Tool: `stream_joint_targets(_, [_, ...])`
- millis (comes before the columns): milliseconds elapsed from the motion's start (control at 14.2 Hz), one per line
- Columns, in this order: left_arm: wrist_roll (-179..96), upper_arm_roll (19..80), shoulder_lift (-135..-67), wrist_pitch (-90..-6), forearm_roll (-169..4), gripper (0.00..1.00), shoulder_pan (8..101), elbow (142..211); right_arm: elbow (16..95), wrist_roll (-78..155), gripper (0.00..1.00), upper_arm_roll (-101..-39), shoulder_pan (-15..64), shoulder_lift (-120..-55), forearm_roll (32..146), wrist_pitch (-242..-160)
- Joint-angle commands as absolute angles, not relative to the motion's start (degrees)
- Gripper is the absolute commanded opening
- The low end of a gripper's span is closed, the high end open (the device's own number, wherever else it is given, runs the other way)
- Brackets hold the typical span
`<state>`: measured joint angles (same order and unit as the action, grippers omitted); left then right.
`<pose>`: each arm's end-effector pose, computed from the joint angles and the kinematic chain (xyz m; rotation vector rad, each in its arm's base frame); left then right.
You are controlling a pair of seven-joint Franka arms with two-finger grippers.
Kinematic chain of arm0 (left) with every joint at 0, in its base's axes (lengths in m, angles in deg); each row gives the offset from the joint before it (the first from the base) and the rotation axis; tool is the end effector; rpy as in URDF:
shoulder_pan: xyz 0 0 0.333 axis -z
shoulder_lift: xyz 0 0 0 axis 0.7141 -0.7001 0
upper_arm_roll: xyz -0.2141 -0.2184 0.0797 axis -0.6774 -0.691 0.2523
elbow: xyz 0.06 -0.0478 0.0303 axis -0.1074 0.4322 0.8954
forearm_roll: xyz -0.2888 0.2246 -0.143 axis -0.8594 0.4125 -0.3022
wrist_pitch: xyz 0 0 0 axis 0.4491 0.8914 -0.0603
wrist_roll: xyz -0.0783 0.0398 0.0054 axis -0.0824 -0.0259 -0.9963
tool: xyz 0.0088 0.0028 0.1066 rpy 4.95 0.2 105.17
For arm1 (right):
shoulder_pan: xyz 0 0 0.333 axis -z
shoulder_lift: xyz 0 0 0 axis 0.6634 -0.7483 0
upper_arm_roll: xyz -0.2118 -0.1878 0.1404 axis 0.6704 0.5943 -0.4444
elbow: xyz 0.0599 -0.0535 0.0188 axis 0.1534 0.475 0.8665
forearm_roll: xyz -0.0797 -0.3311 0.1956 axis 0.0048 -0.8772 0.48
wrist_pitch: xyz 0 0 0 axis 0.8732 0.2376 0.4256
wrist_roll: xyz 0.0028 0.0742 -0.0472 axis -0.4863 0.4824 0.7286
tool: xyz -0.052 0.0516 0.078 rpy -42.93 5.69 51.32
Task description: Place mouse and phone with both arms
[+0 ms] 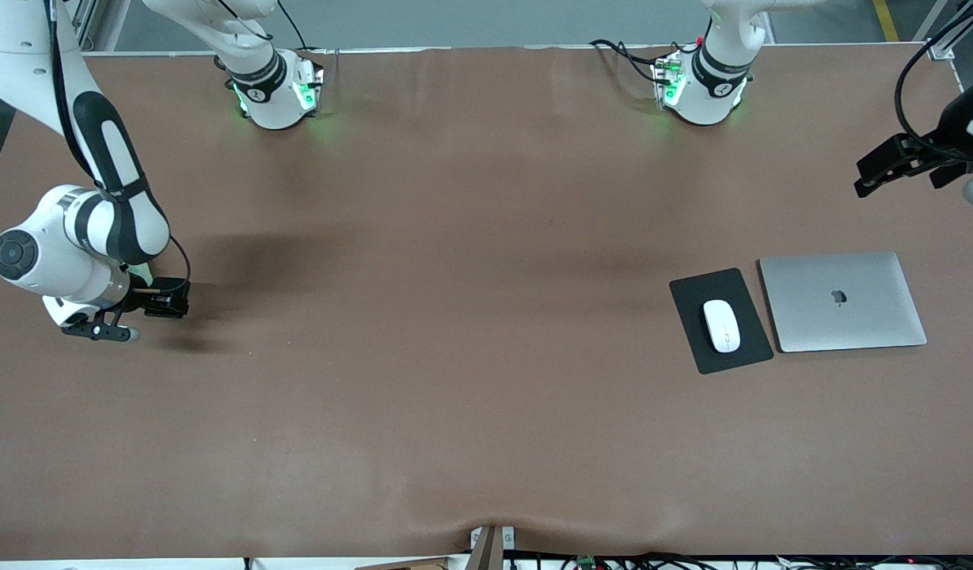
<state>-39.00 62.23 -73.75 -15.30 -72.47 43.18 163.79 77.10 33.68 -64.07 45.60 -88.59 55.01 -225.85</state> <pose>0.5345 -0.0275 0.6593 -3.1142 -0.1633 0.0179 0.5550 -0.1515 0.2076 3.0990 -0.1958 -0.1316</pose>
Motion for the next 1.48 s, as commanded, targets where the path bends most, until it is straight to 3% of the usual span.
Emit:
stream_joint_targets(0, [-39.2,62.2,-73.5,-14.1,-74.1,1.00,42.5,163.3,77.4,32.5,0.11,-65.3,47.8,-89.5,54.3,-226.7])
stream_joint_targets(141, [-39.0,62.0,-73.7,-14.1,-73.9,1.00,42.8,163.4,77.4,32.5,0.12,-65.4,48.7,-90.3,54.4,-227.6])
stream_joint_targets(565, [-39.8,61.7,-73.9,-14.1,-73.6,1.00,42.9,163.6,77.2,32.5,0.27,-65.5,48.8,-92.8,54.6,-228.1])
stream_joint_targets(636, [-40.1,61.7,-73.9,-14.1,-73.6,1.00,42.9,163.5,77.2,31.8,0.50,-65.5,48.8,-92.8,54.6,-228.2])
stream_joint_targets(707, [-40.2,61.7,-73.9,-14.1,-73.6,1.00,42.8,163.5,77.2,30.5,0.88,-65.5,48.7,-92.9,54.6,-228.2])
stream_joint_targets(777, [-40.1,61.7,-73.9,-14.1,-73.7,1.00,42.8,163.5,77.1,30.2,1.00,-65.5,48.7,-92.9,54.6,-228.2])
stream_joint_targets(1060, [-40.3,61.7,-73.7,-14.1,-73.6,1.00,42.7,163.5,74.5,30.2,1.00,-65.5,47.3,-90.0,54.6,-225.2])
stream_joint_targets(1413, [-40.3,61.7,-73.8,-14.1,-73.9,1.00,42.6,163.5,64.4,32.8,1.00,-65.4,41.8,-83.8,54.6,-203.4])
